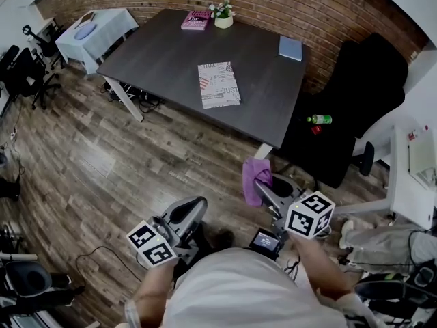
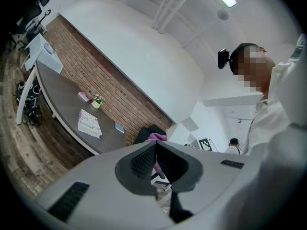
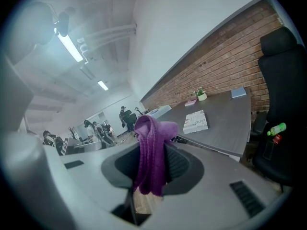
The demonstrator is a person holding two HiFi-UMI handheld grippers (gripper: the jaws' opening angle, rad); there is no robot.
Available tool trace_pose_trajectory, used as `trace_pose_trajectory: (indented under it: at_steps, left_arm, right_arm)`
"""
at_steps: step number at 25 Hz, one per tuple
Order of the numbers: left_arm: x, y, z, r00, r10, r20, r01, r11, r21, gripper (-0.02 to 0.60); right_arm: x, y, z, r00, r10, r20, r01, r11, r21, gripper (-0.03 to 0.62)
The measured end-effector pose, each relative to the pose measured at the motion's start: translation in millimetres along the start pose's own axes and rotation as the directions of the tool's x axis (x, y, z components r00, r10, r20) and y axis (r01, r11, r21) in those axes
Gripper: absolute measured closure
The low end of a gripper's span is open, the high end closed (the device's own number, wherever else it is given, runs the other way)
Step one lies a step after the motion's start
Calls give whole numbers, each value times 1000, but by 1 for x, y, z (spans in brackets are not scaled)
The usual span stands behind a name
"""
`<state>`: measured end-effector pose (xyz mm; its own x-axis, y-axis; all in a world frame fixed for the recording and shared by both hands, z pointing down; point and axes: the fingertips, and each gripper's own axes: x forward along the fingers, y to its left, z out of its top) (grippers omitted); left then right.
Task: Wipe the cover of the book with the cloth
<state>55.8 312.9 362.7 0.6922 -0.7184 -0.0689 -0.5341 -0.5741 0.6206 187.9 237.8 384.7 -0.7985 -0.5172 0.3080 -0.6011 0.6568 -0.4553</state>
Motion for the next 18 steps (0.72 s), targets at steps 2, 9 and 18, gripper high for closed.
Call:
trace_pose_trajectory:
  at_steps: [2,9,18]
  left_arm:
    - [0,13,5,1000,-2,-1,2,1000,-4,571]
    - [7,73,36,1000,-17,-19,17,1000,-24,571]
    - [15,158,89,994,-77,-82,72,995,-65,571]
  right_arm:
    - [12,-4,-1,1000,-15,-4,15,1000,4,480]
    - [66,-19,8,994,-91,-58,92,996,13,480]
    - [153,-20,40,978,-187,-92,187,982,-7,480]
